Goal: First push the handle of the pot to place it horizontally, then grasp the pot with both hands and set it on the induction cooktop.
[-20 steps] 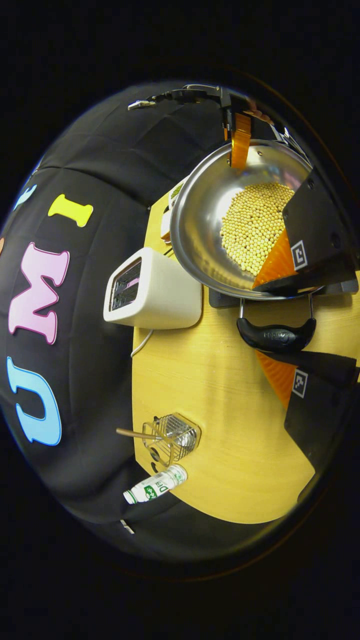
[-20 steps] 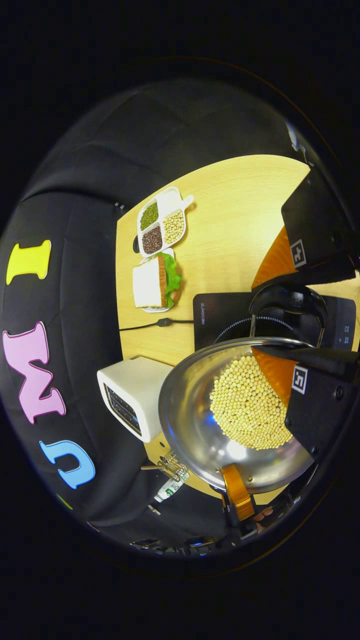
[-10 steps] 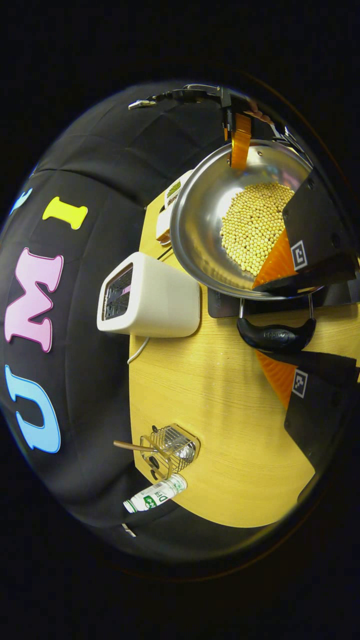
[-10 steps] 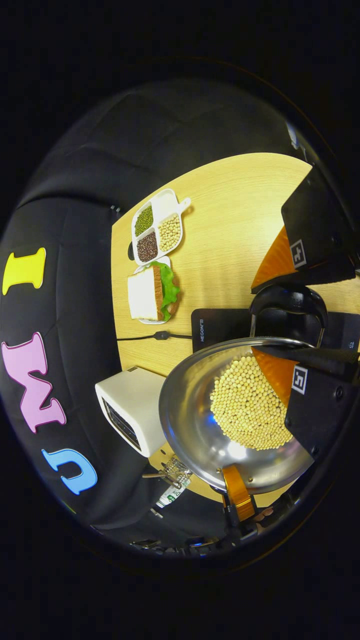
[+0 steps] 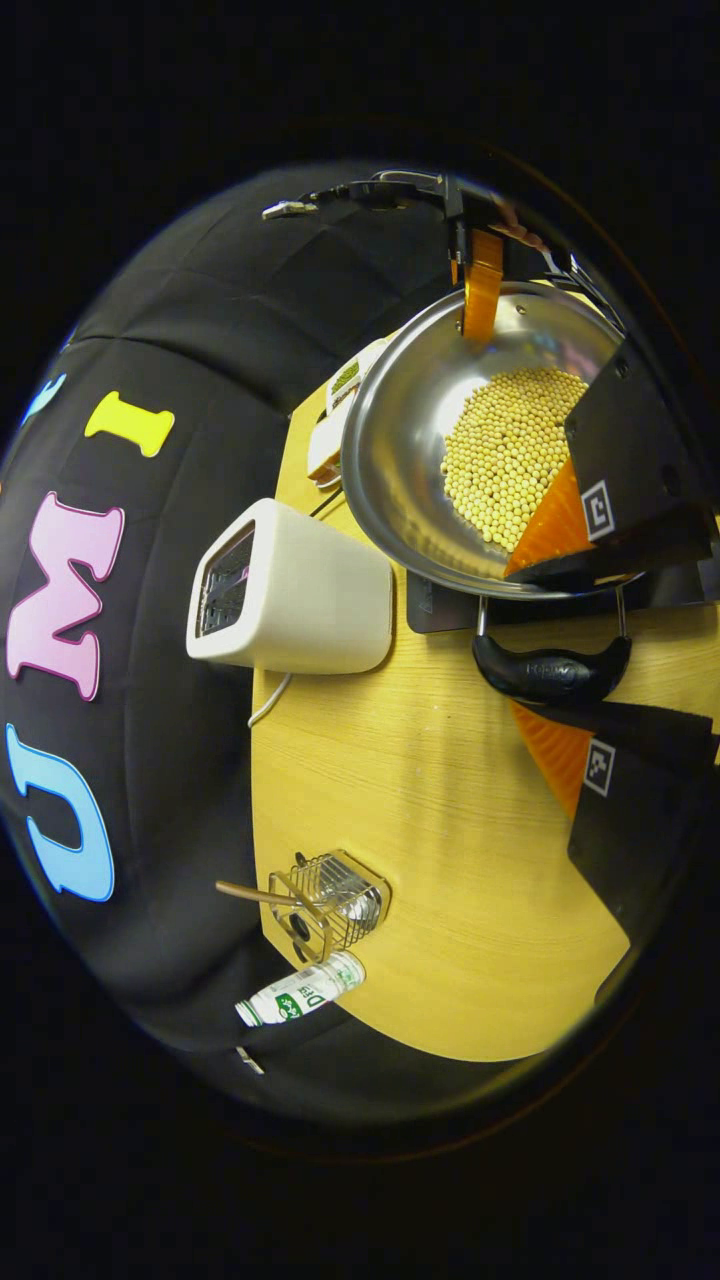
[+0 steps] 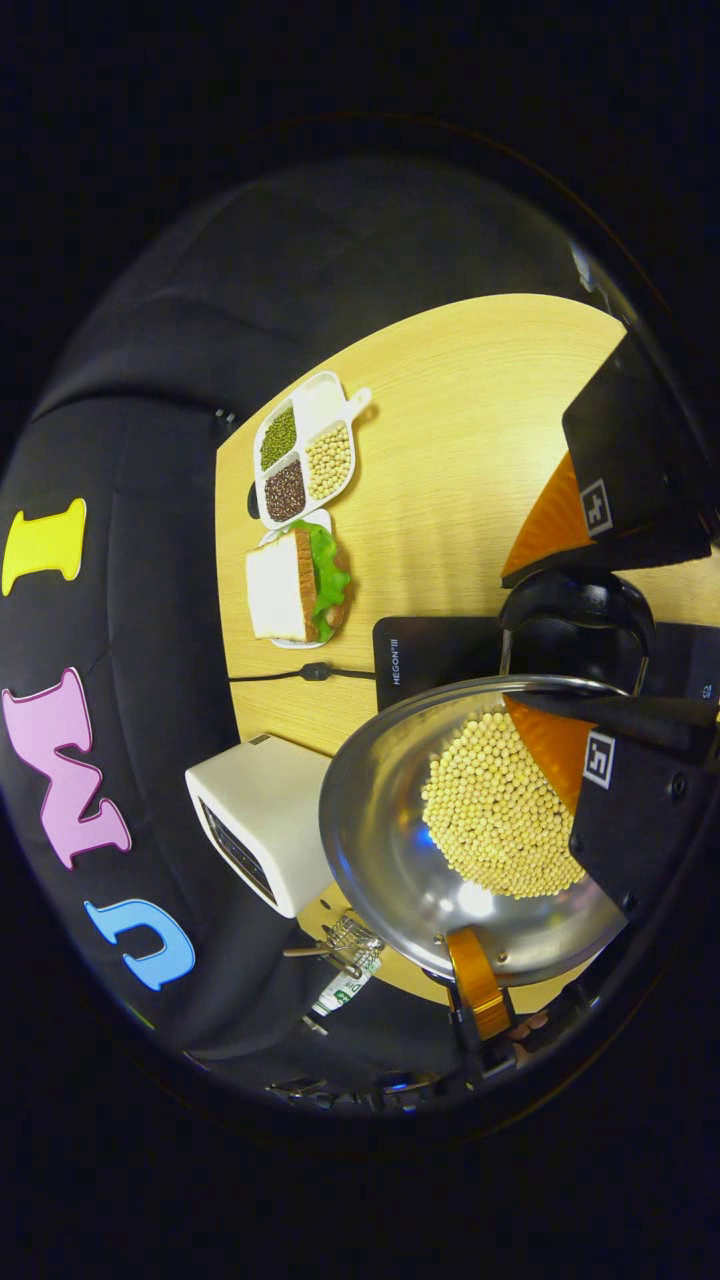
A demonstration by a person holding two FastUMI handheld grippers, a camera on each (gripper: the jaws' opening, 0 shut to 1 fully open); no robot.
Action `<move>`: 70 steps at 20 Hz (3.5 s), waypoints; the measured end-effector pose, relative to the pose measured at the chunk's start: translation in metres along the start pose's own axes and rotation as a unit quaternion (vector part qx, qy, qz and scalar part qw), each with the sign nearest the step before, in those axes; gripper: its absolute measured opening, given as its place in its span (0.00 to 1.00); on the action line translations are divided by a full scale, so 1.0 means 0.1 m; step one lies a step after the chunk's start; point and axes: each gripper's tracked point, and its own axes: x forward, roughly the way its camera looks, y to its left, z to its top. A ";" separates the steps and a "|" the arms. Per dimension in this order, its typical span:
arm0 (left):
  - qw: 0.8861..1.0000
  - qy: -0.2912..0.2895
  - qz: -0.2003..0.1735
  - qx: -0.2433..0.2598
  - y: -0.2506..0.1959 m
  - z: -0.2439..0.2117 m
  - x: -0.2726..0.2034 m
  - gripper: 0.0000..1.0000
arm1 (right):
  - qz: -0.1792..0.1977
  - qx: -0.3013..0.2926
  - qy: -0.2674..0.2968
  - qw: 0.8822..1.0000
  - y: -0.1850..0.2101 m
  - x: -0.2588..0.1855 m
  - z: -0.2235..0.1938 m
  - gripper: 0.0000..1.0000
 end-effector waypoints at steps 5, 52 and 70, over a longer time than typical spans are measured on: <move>1.000 0.004 0.002 0.000 0.01 -0.01 0.00 0.58 | 0.000 0.004 0.001 1.000 -0.01 -0.01 0.00 0.55; 0.942 -0.328 -0.002 0.066 -0.33 1.01 -3.17 0.95 | -0.046 -0.047 -0.433 0.899 1.04 -3.47 0.94 0.98; 0.945 -0.321 -0.002 0.069 -0.28 0.75 -3.29 0.95 | -0.059 -0.047 -0.442 0.894 1.11 -3.58 0.80 0.99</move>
